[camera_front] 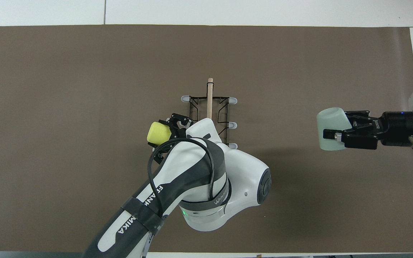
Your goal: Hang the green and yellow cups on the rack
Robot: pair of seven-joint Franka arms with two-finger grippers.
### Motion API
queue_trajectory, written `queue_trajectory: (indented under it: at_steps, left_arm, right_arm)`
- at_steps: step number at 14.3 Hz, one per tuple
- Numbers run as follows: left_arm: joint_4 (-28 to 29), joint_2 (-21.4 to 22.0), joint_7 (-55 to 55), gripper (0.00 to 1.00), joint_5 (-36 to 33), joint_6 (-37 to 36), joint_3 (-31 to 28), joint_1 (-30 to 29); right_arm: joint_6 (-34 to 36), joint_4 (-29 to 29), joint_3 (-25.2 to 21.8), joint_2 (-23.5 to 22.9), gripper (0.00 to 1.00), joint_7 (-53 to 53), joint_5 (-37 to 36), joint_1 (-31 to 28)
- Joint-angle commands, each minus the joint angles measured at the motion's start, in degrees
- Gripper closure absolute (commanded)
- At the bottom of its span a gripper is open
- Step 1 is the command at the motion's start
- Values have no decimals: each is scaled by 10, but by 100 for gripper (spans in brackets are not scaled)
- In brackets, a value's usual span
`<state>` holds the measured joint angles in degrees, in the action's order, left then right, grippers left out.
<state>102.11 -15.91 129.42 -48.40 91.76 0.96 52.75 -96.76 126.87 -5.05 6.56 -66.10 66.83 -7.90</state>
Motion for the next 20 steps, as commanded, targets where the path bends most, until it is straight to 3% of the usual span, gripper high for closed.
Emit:
queue_trajectory:
  at_steps: [1,9,10,12,13,14,18,20]
  left_arm:
    - [-13,-11,2,100,-6,-14,-8,24]
    - [-16,-3,4,100,58,-11,-6,52]
    - [-23,-2,3,90,62,-11,-6,52]
    - [-28,5,3,57,80,-7,-6,52]
    - [-27,13,2,36,87,1,-5,52]
    - [-24,24,-1,3,94,19,-5,47]
    - [-22,57,-31,0,108,35,-6,36]
    - [-21,88,-123,0,172,37,-8,4]
  right_arm:
    - [1,32,3,9,100,-37,52,-18]
    - [10,100,4,21,100,-172,154,-13]
    - [15,105,4,20,100,-201,163,-13]
    - [11,111,4,16,100,-277,167,-12]
    - [11,115,5,14,100,-304,167,-10]
    - [15,120,5,11,100,-323,172,2]
    - [24,166,5,18,100,-386,246,55]
    - [-8,183,5,24,100,-403,276,77]
